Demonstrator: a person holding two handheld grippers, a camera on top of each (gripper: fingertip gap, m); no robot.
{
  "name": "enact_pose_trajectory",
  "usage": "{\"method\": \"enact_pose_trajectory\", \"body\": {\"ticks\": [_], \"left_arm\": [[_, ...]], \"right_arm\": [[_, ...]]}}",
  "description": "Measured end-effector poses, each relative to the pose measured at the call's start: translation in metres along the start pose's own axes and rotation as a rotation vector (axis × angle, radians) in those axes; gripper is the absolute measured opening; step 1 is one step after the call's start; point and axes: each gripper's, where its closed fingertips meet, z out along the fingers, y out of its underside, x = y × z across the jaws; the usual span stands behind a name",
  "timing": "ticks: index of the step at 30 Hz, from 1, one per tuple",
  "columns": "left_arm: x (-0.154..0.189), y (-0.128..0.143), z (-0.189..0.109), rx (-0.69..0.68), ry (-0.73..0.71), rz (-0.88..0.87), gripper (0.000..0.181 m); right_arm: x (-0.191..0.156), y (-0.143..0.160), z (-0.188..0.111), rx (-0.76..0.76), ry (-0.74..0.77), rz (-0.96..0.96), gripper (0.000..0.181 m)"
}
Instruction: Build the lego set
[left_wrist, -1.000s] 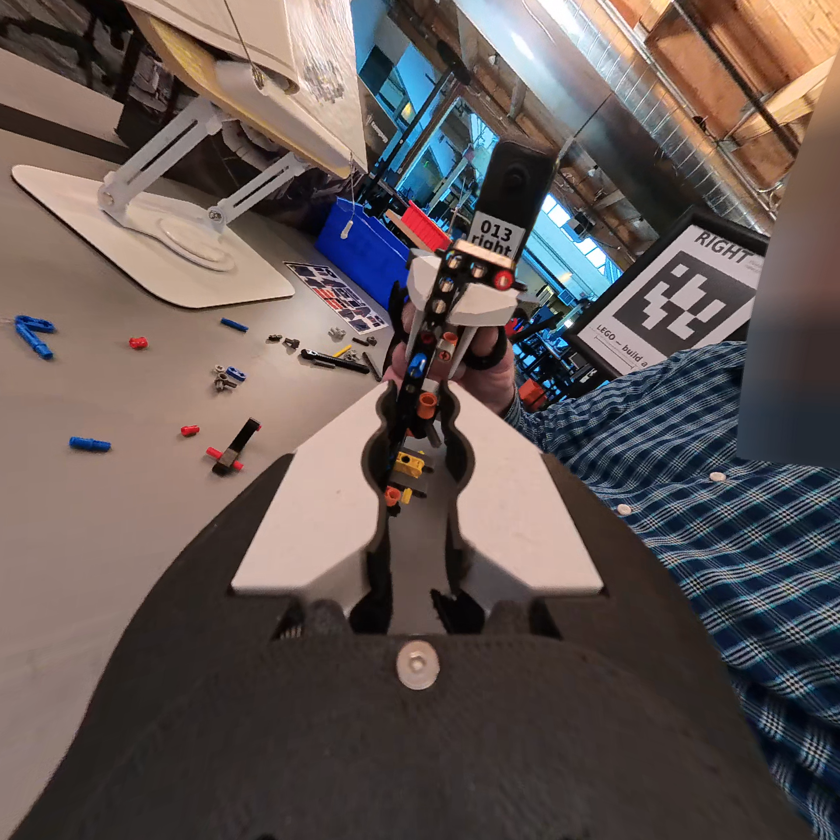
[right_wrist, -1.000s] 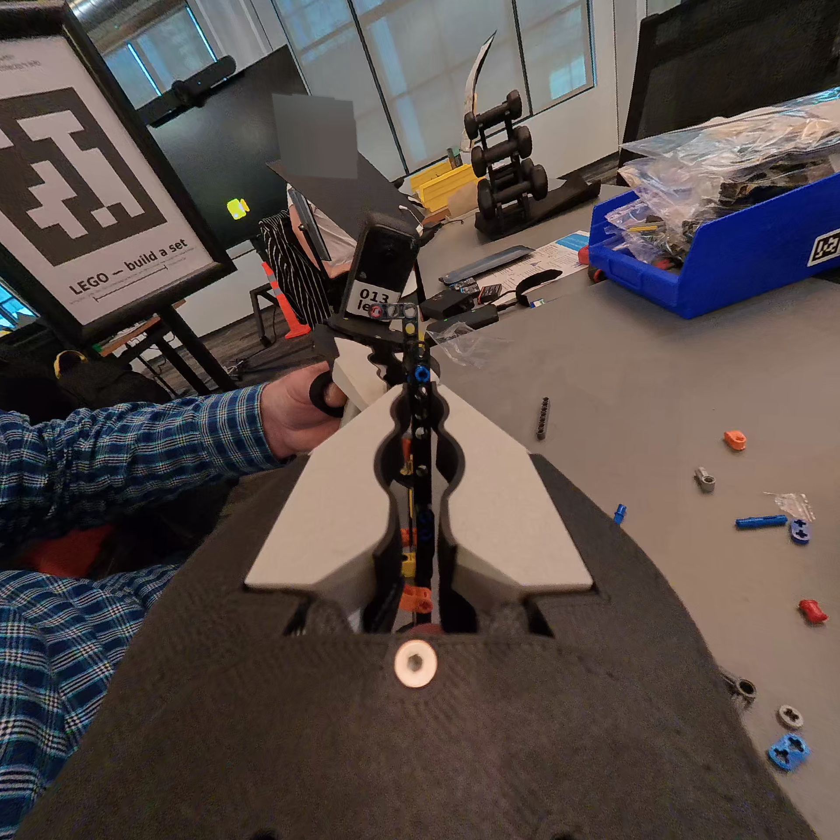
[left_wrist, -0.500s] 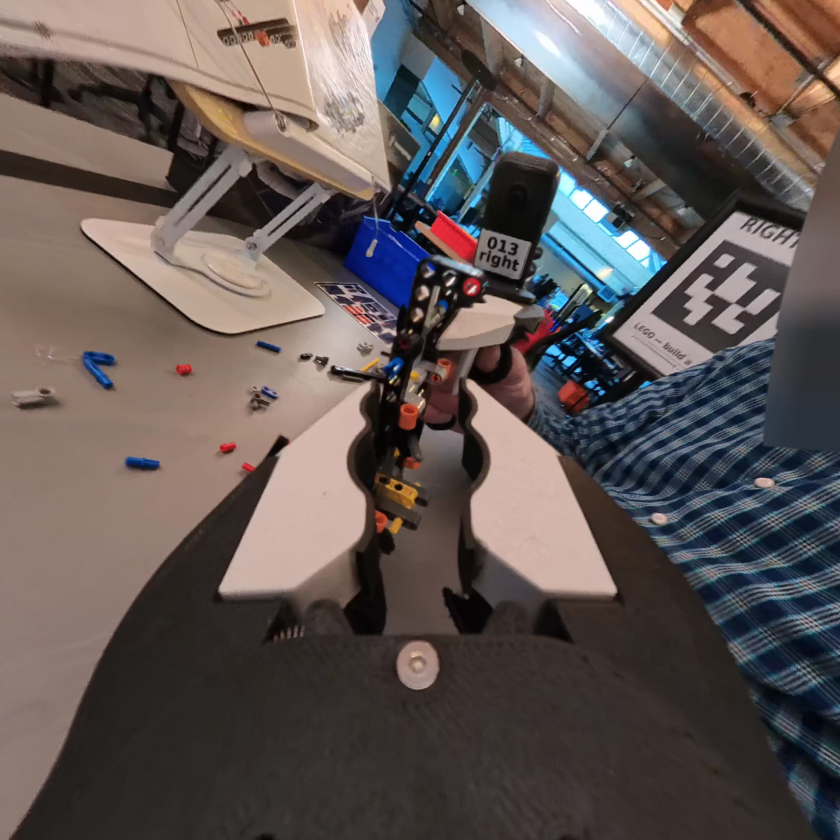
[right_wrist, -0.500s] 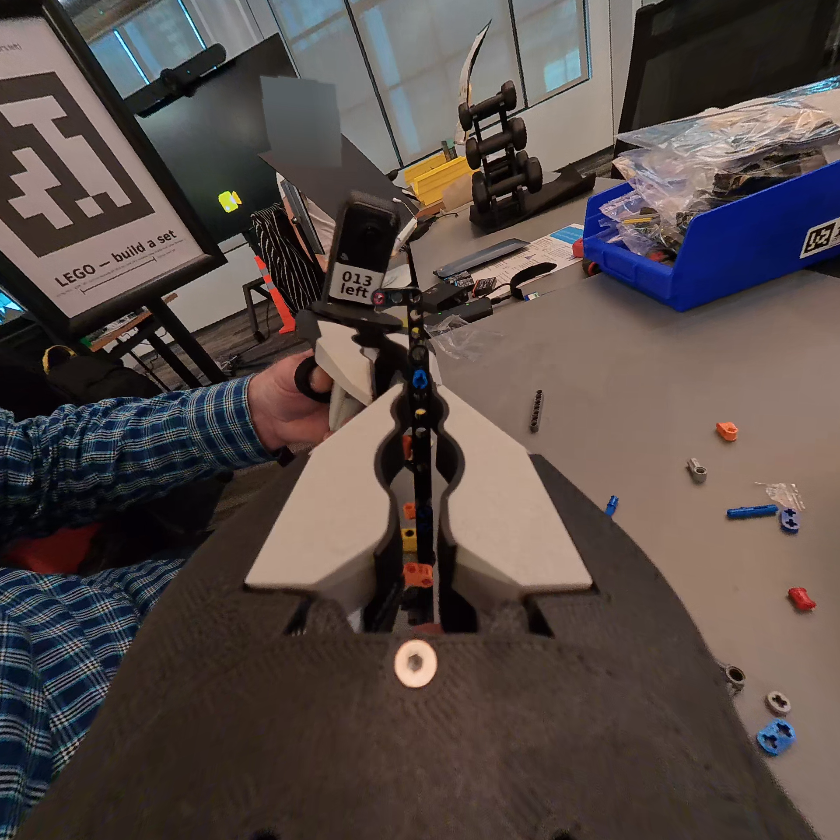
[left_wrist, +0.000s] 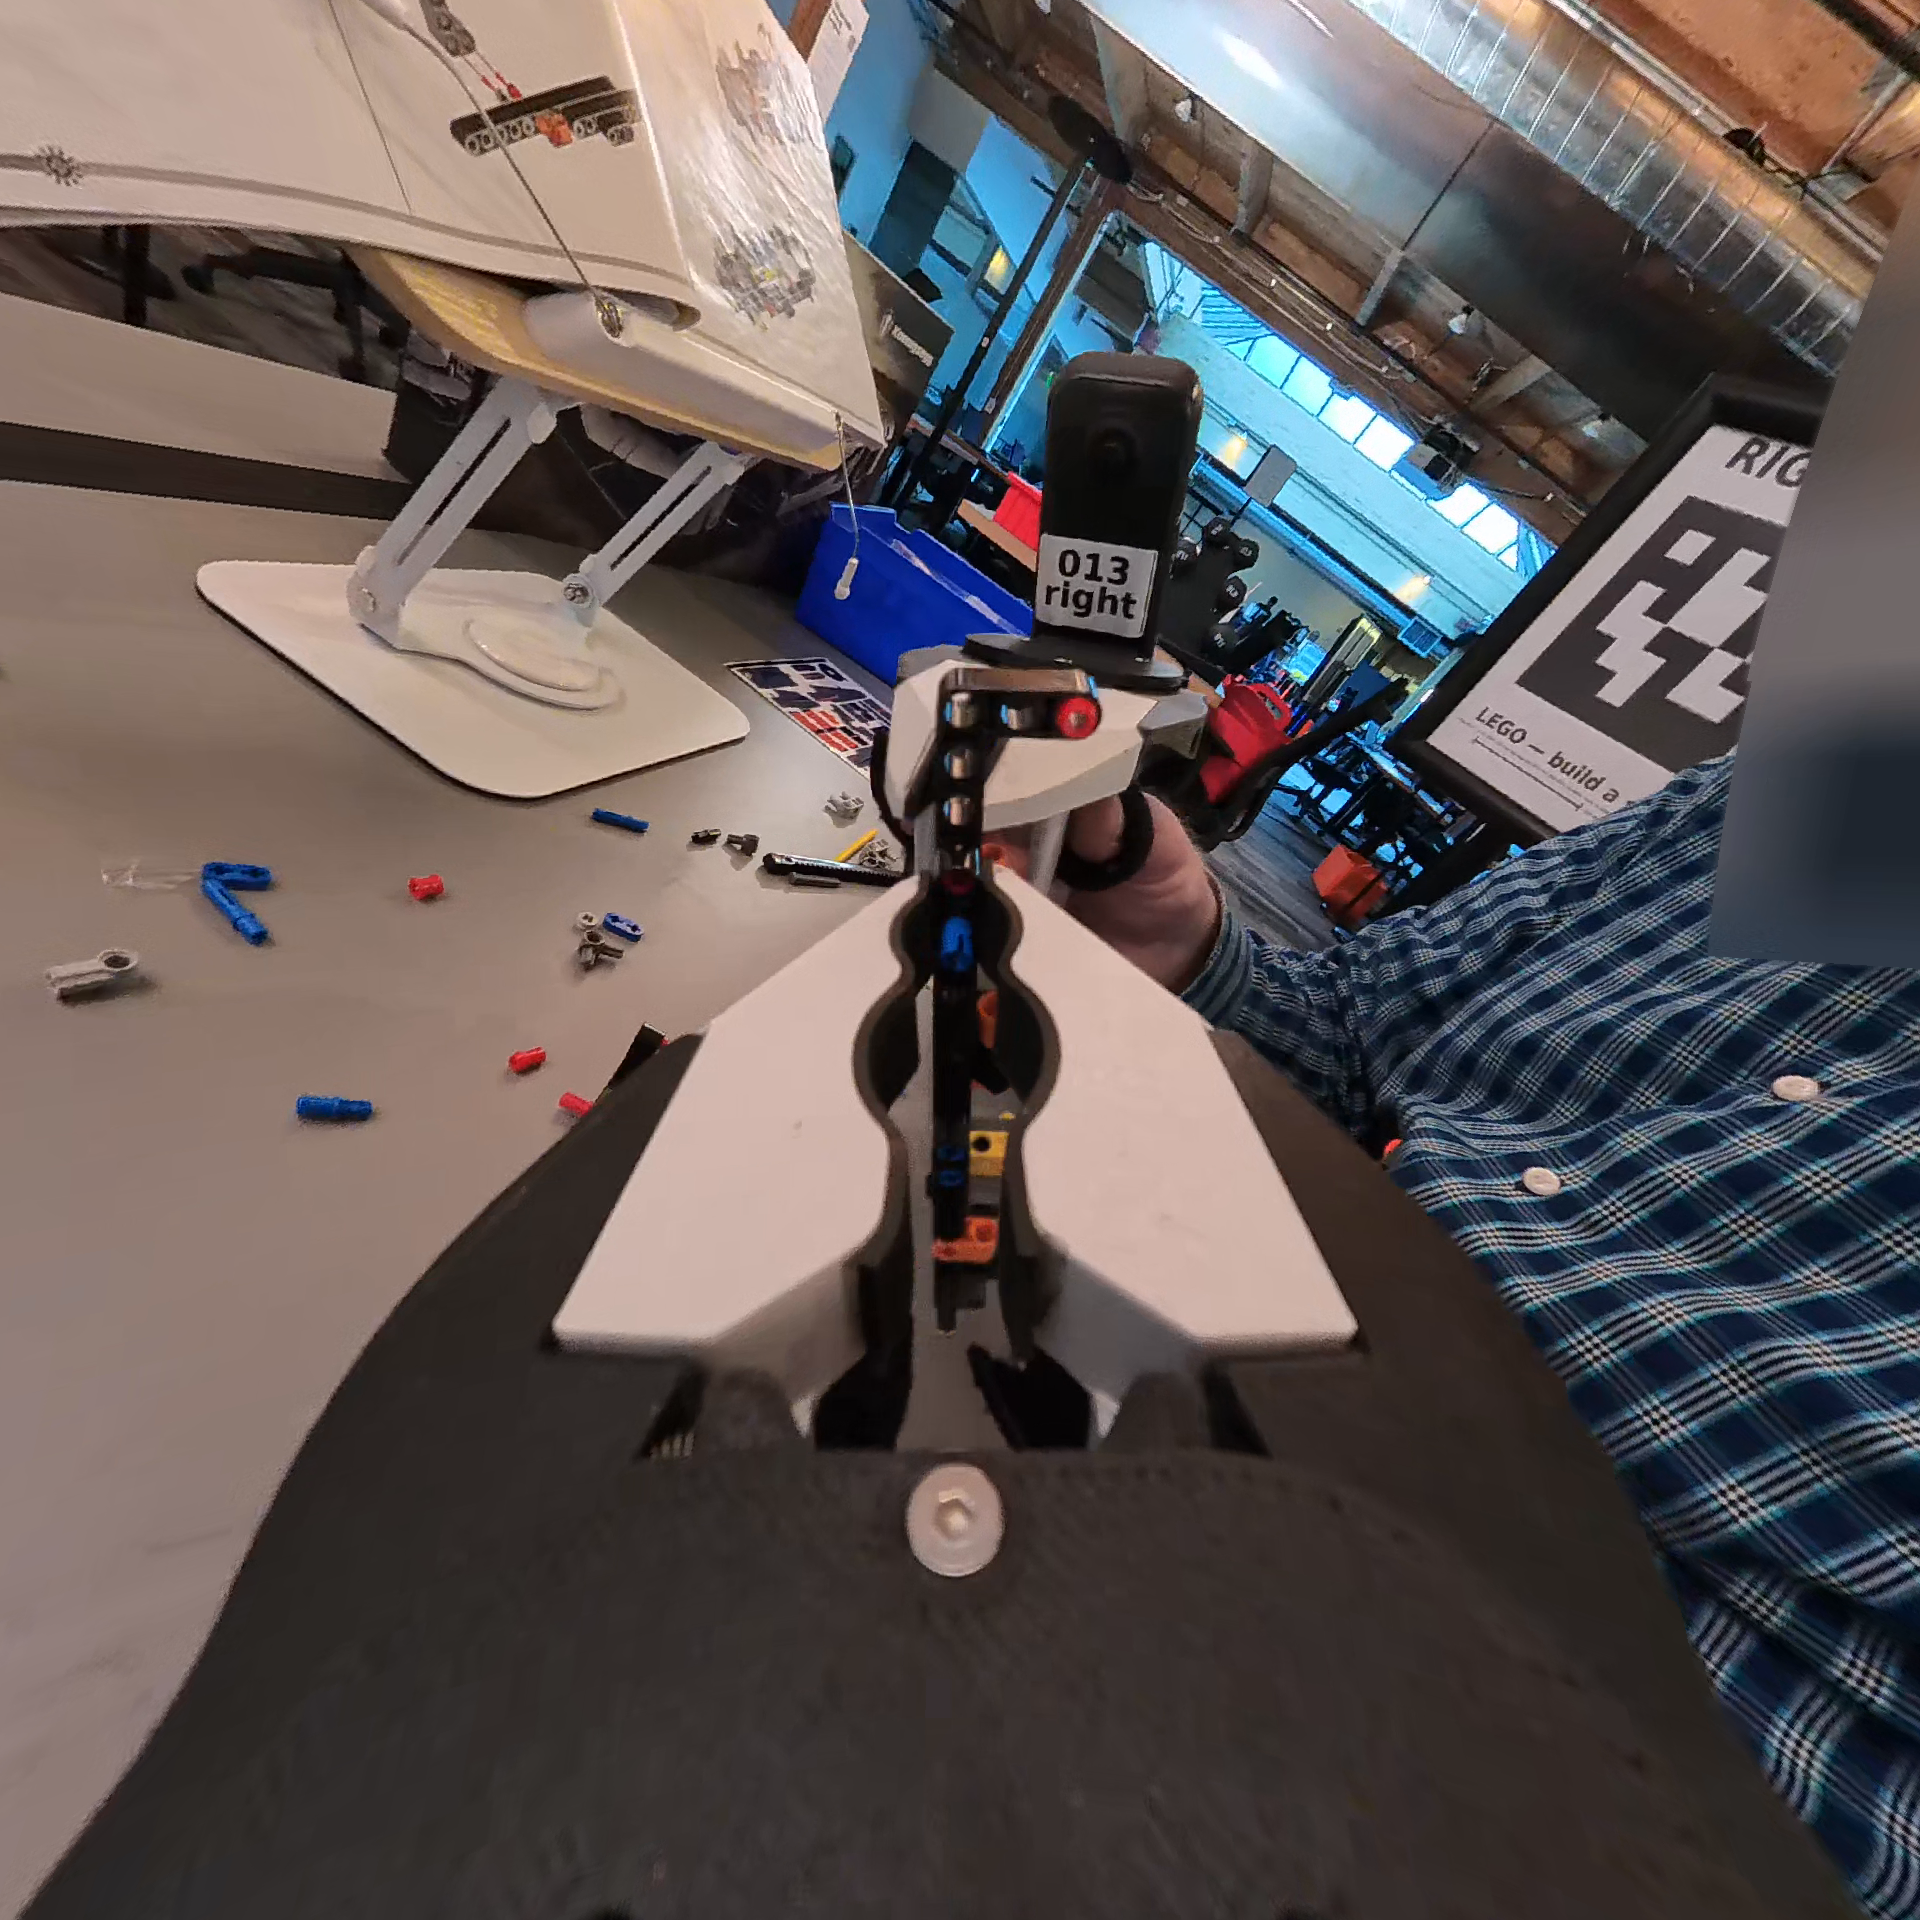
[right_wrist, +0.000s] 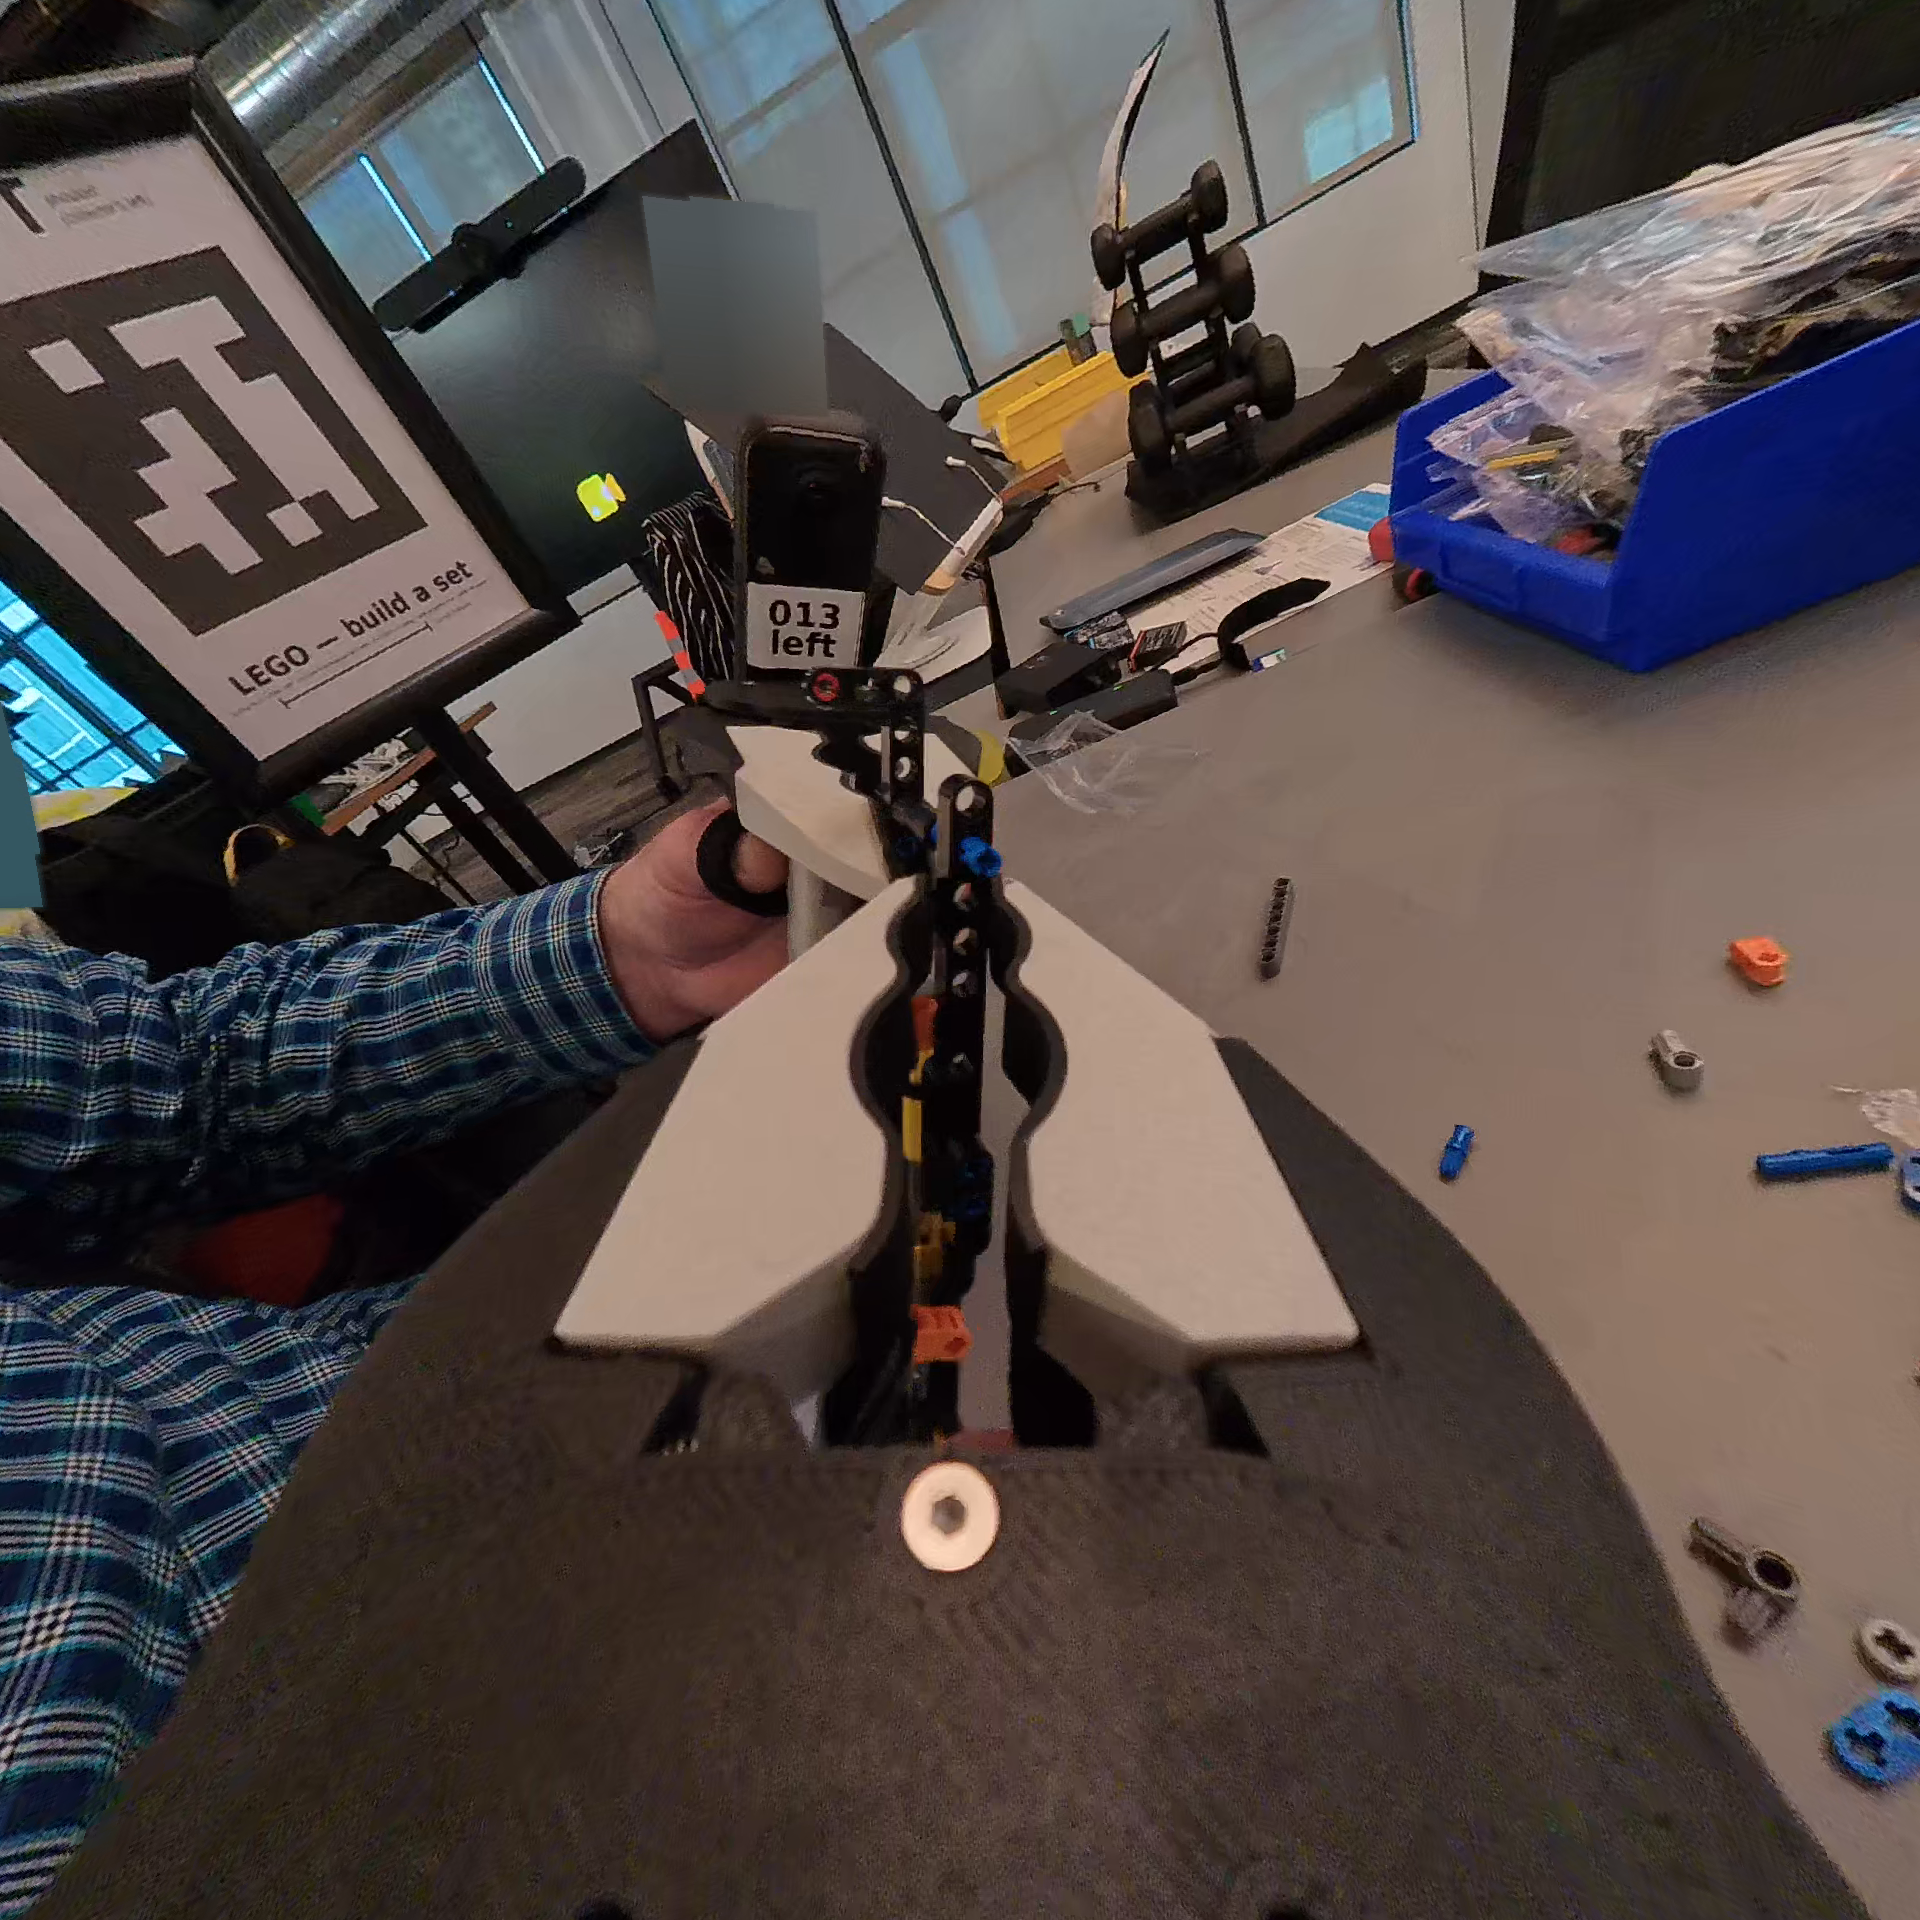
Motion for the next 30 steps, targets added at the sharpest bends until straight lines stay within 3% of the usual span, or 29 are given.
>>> {"method": "enact_pose_trajectory", "body": {"ticks": [16, 21, 30], "left_arm": [[0.0, 0.002, -0.001, 0.012, 0.042, -0.057, 0.004], [0.003, 0.005, 0.002, -0.002, 0.047, -0.046, 0.007], [0.008, 0.001, 0.009, -0.014, 0.013, 0.031, 0.018]], "right_arm": [[0.004, -0.001, -0.007, -0.02, -0.013, -0.057, 0.019], [-0.003, 0.004, -0.004, -0.035, -0.058, -0.041, 0.007], [-0.006, 0.008, -0.003, -0.045, -0.111, 0.004, 0.005]]}}
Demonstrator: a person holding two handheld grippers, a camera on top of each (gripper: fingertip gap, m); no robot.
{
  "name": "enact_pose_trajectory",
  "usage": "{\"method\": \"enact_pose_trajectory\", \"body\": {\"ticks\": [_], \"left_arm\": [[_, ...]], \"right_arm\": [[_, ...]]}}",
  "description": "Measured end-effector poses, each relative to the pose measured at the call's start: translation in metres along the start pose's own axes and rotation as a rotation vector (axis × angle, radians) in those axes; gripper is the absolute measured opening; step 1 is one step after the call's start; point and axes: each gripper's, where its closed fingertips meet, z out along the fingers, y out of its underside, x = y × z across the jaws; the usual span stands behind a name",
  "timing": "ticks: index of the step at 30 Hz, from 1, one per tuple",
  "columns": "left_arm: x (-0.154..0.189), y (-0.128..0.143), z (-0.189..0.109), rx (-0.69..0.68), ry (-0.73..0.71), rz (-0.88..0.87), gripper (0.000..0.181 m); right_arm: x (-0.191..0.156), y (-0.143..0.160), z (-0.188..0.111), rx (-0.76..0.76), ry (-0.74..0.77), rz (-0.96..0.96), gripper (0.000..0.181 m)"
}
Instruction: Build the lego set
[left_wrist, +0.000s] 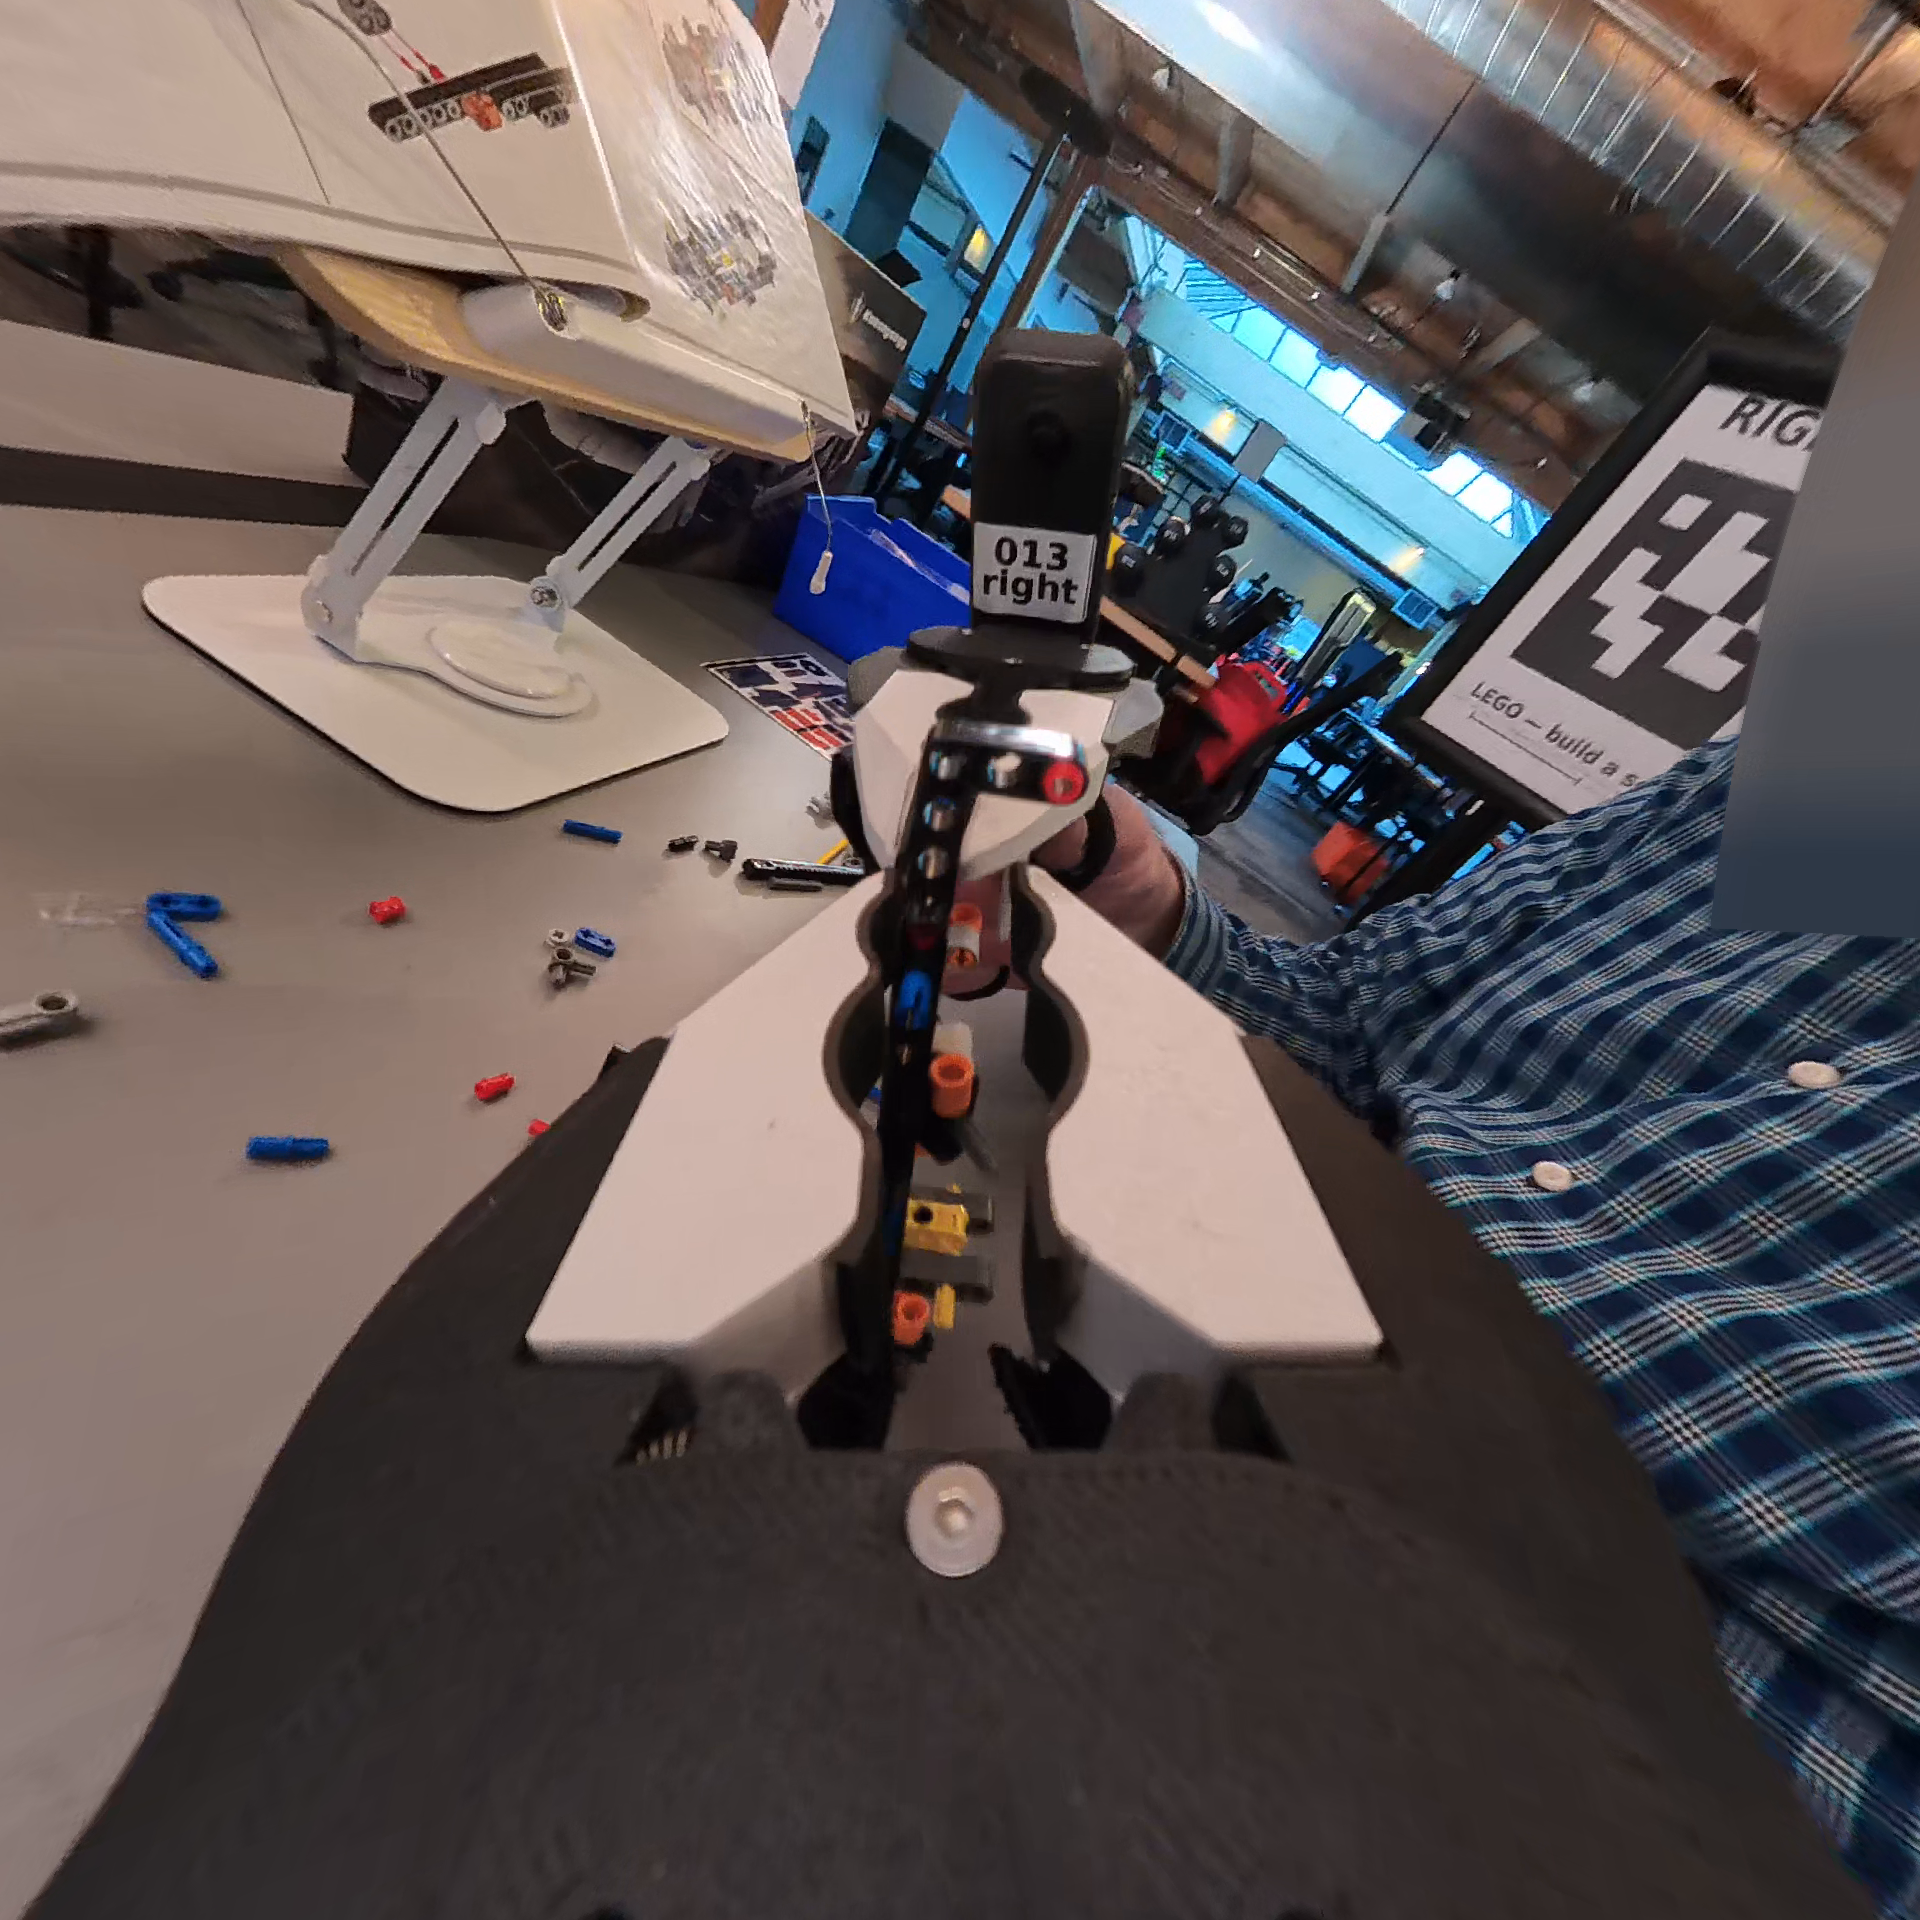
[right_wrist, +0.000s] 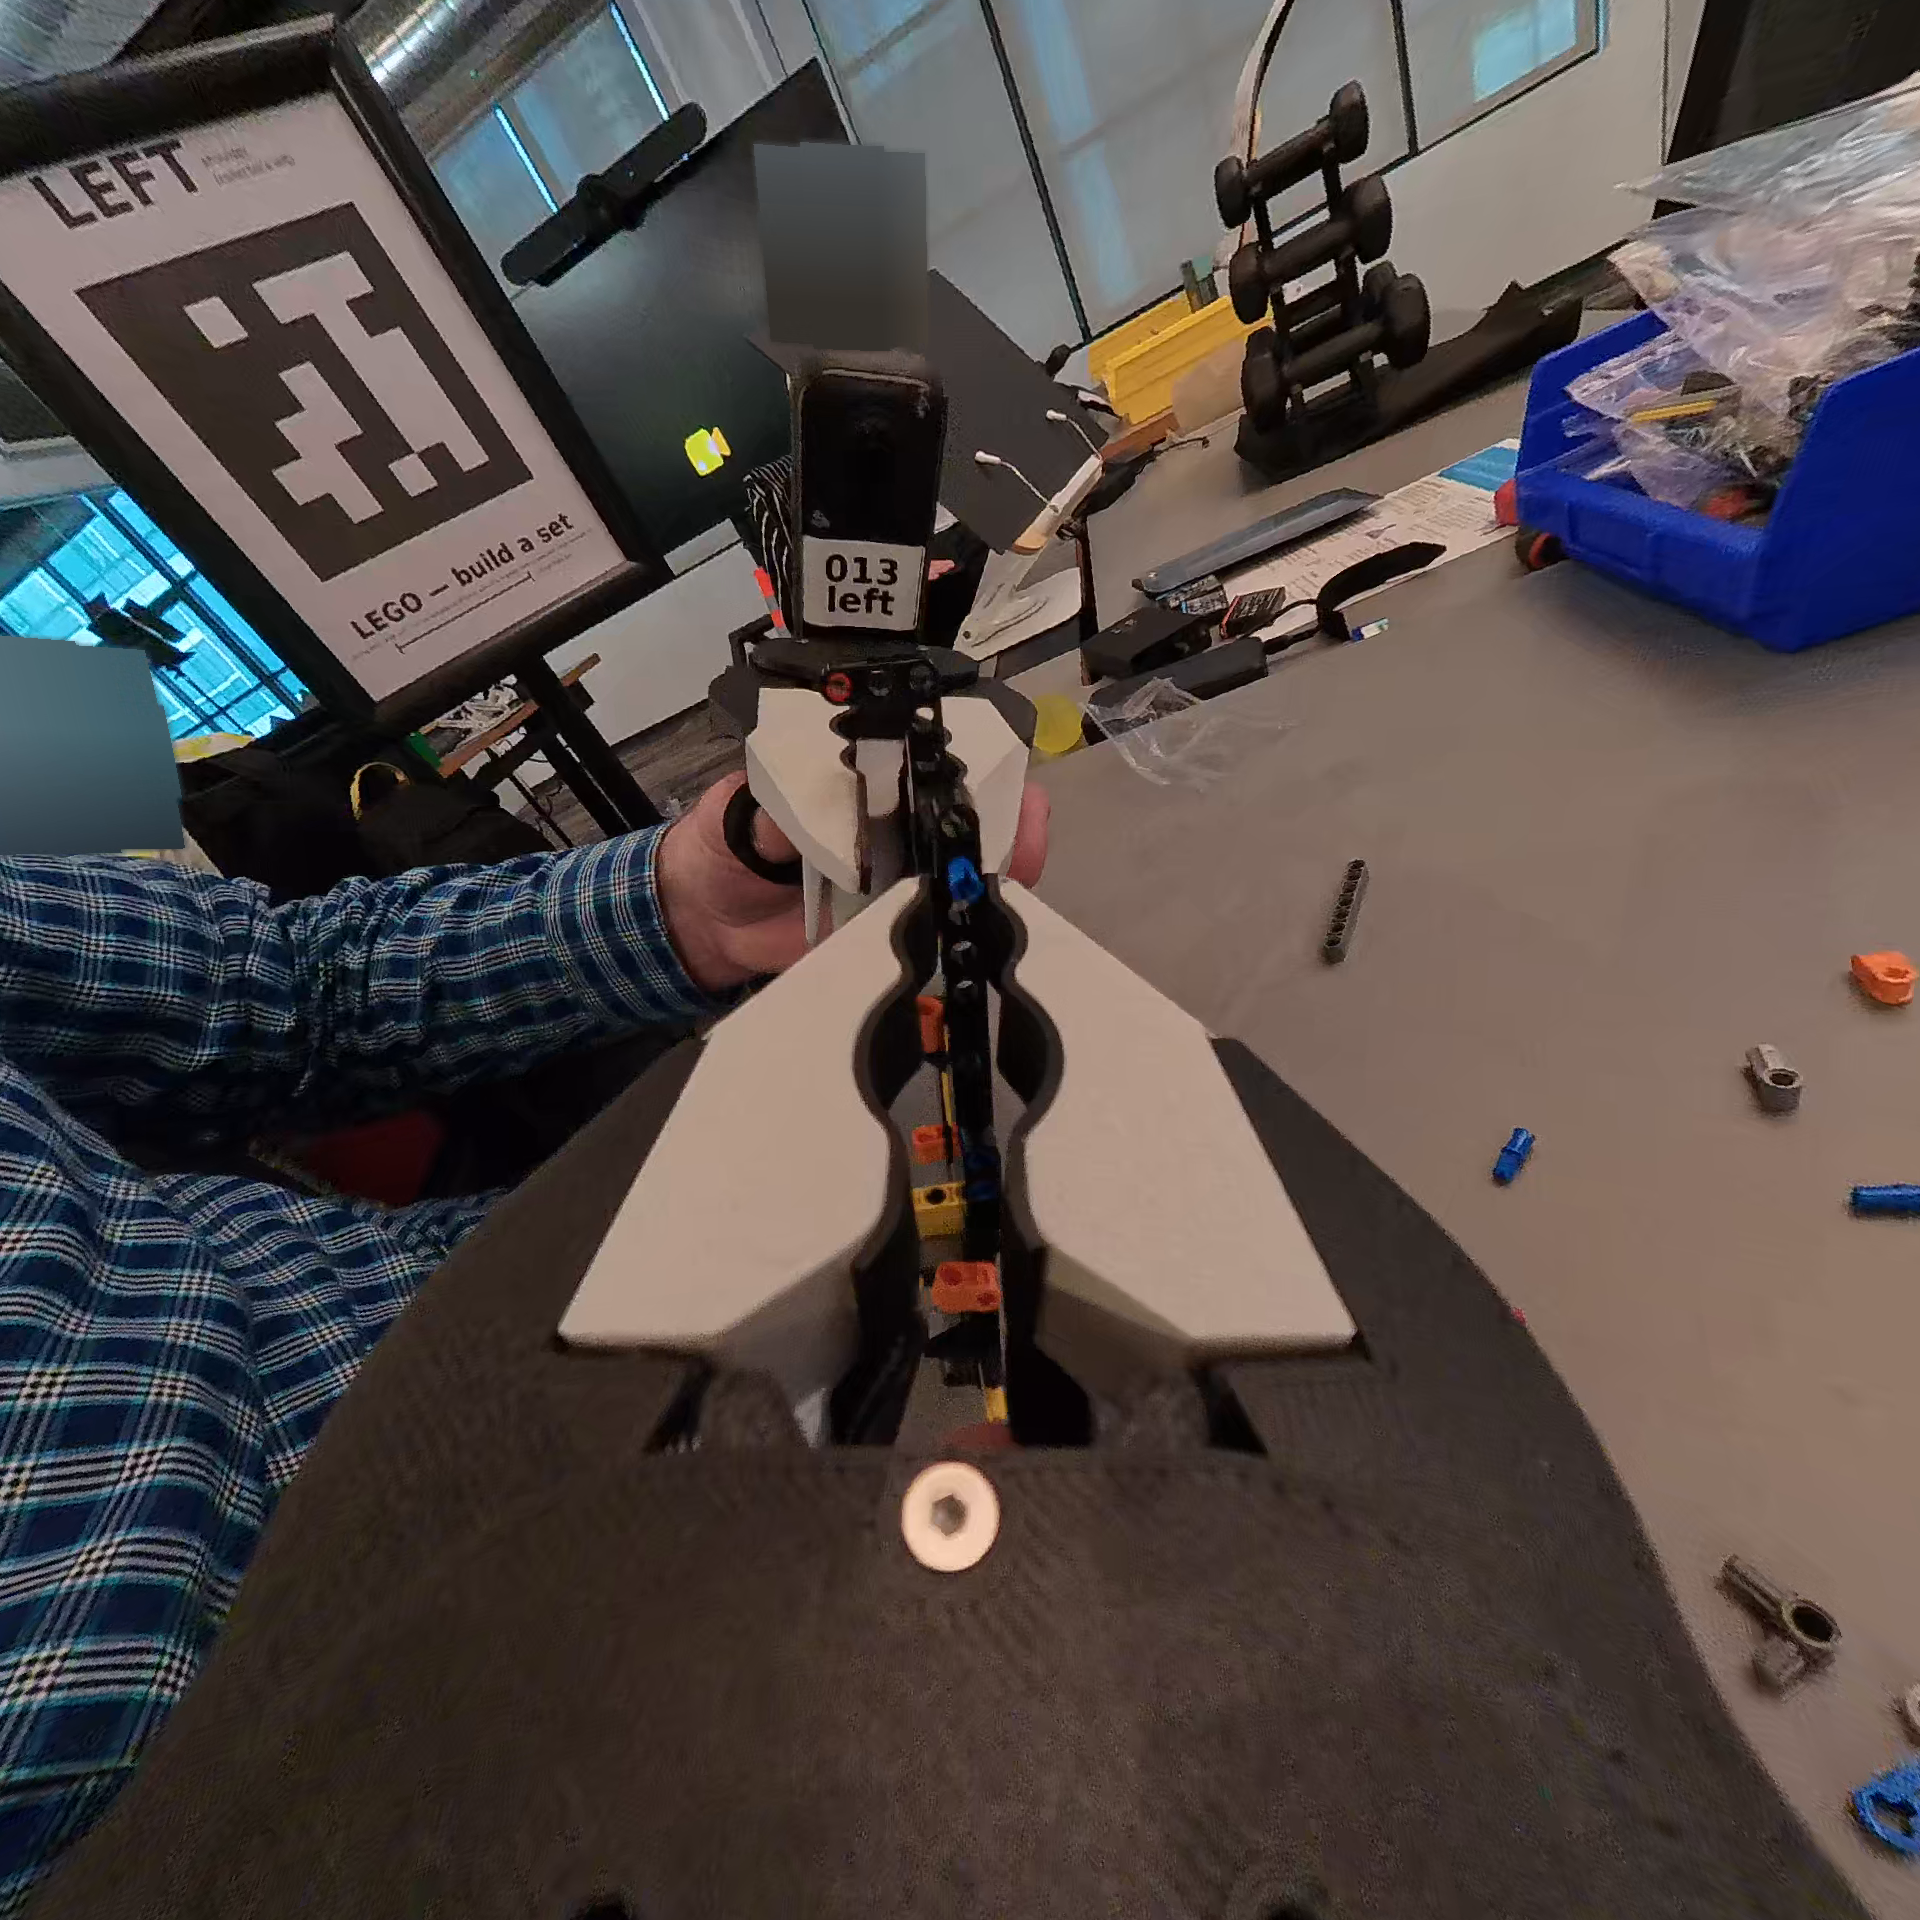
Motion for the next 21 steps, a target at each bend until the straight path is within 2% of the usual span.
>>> {"method": "enact_pose_trajectory", "body": {"ticks": [3, 21], "left_arm": [[-0.001, -0.0033, -0.0012, 0.018, -0.016, 0.014, 0.005], [-0.0024, -0.0092, 0.0019, 0.068, -0.057, 0.0, 0.004]], "right_arm": [[-0.0032, 0.0008, 0.0012, 0.0, -0.022, 0.005, 0.005], [-0.0094, -0.0045, -0.0025, 0.017, -0.026, -0.066, 0.005]]}}
